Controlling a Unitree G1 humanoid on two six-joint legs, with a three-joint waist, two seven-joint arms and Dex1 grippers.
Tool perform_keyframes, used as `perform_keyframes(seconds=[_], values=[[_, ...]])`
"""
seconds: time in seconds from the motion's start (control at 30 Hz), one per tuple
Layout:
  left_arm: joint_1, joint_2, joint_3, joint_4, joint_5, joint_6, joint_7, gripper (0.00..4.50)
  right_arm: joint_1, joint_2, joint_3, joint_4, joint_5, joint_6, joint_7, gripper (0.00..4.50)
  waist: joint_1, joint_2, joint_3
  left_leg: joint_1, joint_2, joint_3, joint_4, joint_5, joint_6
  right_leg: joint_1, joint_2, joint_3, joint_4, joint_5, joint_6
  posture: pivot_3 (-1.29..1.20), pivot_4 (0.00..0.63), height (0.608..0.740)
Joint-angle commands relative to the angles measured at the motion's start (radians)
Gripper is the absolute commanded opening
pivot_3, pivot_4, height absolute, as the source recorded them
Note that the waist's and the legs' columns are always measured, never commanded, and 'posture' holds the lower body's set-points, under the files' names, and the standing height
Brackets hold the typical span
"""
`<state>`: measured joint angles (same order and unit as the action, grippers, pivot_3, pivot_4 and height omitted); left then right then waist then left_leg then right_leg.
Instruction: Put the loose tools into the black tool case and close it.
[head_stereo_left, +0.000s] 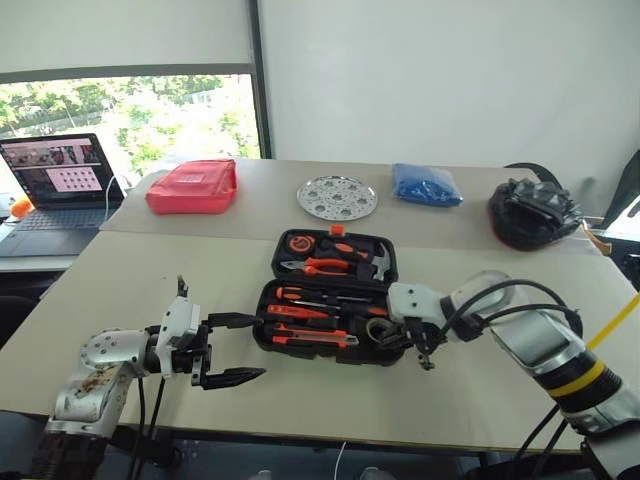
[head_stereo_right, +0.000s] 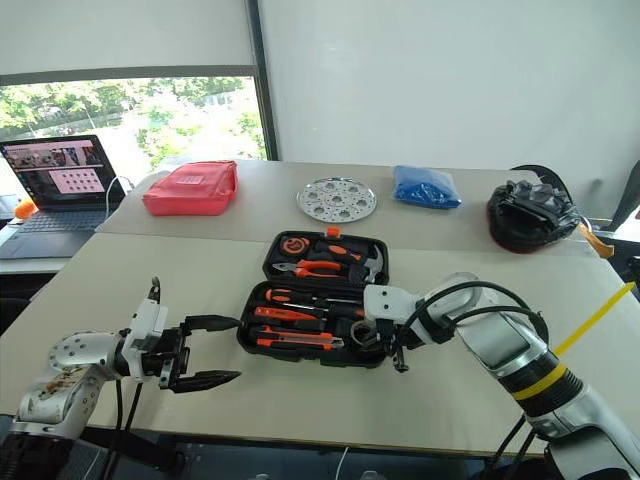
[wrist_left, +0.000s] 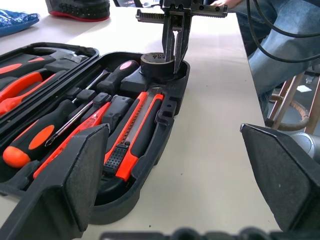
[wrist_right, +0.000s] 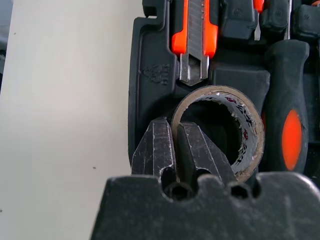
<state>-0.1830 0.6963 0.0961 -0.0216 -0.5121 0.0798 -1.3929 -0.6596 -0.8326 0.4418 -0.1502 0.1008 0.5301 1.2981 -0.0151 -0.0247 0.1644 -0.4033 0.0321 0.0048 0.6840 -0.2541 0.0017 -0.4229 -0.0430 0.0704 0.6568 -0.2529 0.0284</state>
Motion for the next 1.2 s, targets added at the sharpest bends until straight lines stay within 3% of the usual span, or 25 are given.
perform_keyframes(seconds=[0.03, 0.3, 0.4, 0.5, 0.67, 0.8, 0.93, 0.97, 1.03, 1.2], values=[[0.006, 0.016, 0.026, -0.014, -0.005, -0.024, 0.002, 4.50, -0.009, -0.019, 0.003, -0.028, -0.005, 0.044, 0.030, 0.07, 0.000, 0.000, 0.000, 0.000, 0.000, 0.000, 0.000, 0.000, 0.000, 0.000, 0.000, 0.000, 0.000, 0.000, 0.000, 0.00, 0.150, 0.740], [-0.018, 0.017, 0.023, 0.025, 0.002, -0.042, -0.001, 4.50, 0.002, -0.010, 0.018, -0.019, 0.020, 0.111, 0.067, 0.07, 0.002, 0.000, 0.000, 0.000, 0.000, 0.000, 0.000, 0.000, 0.000, 0.000, 0.000, 0.000, 0.000, 0.000, 0.000, 0.00, 0.150, 0.740], [-0.023, 0.017, 0.022, 0.037, 0.005, -0.049, -0.001, 4.50, 0.004, -0.060, 0.034, -0.040, 0.027, 0.156, 0.125, 1.02, 0.004, 0.000, 0.000, -0.001, 0.000, -0.001, 0.000, 0.000, 0.000, 0.000, 0.000, -0.001, -0.001, 0.000, 0.000, 0.00, 0.150, 0.740], [-0.030, 0.020, 0.024, 0.055, 0.012, -0.060, 0.002, 4.50, 0.003, -0.005, -0.037, 0.004, 0.014, 0.008, 0.042, 2.04, 0.006, -0.001, 0.000, -0.001, 0.000, -0.001, 0.000, 0.000, 0.000, 0.000, 0.000, -0.002, -0.001, 0.000, 0.000, 0.00, 0.150, 0.740], [-0.037, 0.021, 0.038, 0.079, 0.011, -0.061, 0.028, 4.50, 0.017, -0.028, -0.190, -0.021, 0.169, -0.023, 0.133, 3.72, 0.001, -0.001, 0.000, -0.001, 0.000, -0.001, 0.000, 0.000, 0.000, 0.000, 0.000, -0.001, -0.001, 0.000, 0.000, 0.00, 0.150, 0.740], [-0.071, 0.019, 0.069, 0.123, 0.022, -0.003, 0.135, 4.50, 0.080, -0.041, -0.381, 0.016, 0.326, -0.022, 0.157, 3.72, 0.003, -0.001, 0.000, -0.001, 0.000, -0.001, 0.000, 0.000, 0.000, 0.001, 0.000, -0.002, -0.001, 0.000, 0.000, 0.00, 0.150, 0.740], [-0.113, 0.022, 0.072, 0.192, 0.084, 0.068, 0.284, 4.50, 0.160, -0.041, -0.469, 0.159, 0.267, -0.179, 0.079, 3.72, 0.003, -0.001, 0.000, 0.000, 0.000, -0.002, 0.000, 0.000, 0.000, 0.002, -0.001, -0.002, -0.001, 0.000, 0.000, 0.00, 0.150, 0.740], [-0.128, 0.015, 0.071, 0.212, 0.110, 0.076, 0.334, 4.24, 0.180, -0.042, -0.466, 0.215, 0.215, -0.251, 0.042, 3.20, 0.002, -0.002, 0.000, 0.000, -0.001, -0.002, 0.000, 0.000, 0.000, 0.002, -0.001, -0.001, 0.000, 0.000, 0.000, 0.00, 0.150, 0.740], [-0.157, -0.005, 0.069, 0.237, 0.132, 0.102, 0.404, 3.79, 0.200, -0.020, -0.463, 0.315, 0.137, -0.391, -0.037, 2.71, 0.002, -0.002, 0.000, 0.001, -0.001, -0.001, 0.000, 0.000, 0.000, 0.002, -0.001, -0.001, 0.000, 0.000, 0.000, 0.00, 0.150, 0.740], [-0.226, -0.056, 0.015, 0.284, 0.206, 0.138, 0.509, 2.08, 0.175, 0.084, -0.445, 0.511, 0.006, -0.642, -0.246, 1.04, -0.007, -0.002, 0.000, 0.001, -0.001, 0.000, 0.000, 0.000, -0.001, 0.000, 0.000, 0.000, 0.003, 0.000, 0.000, 0.00, 0.150, 0.740]])
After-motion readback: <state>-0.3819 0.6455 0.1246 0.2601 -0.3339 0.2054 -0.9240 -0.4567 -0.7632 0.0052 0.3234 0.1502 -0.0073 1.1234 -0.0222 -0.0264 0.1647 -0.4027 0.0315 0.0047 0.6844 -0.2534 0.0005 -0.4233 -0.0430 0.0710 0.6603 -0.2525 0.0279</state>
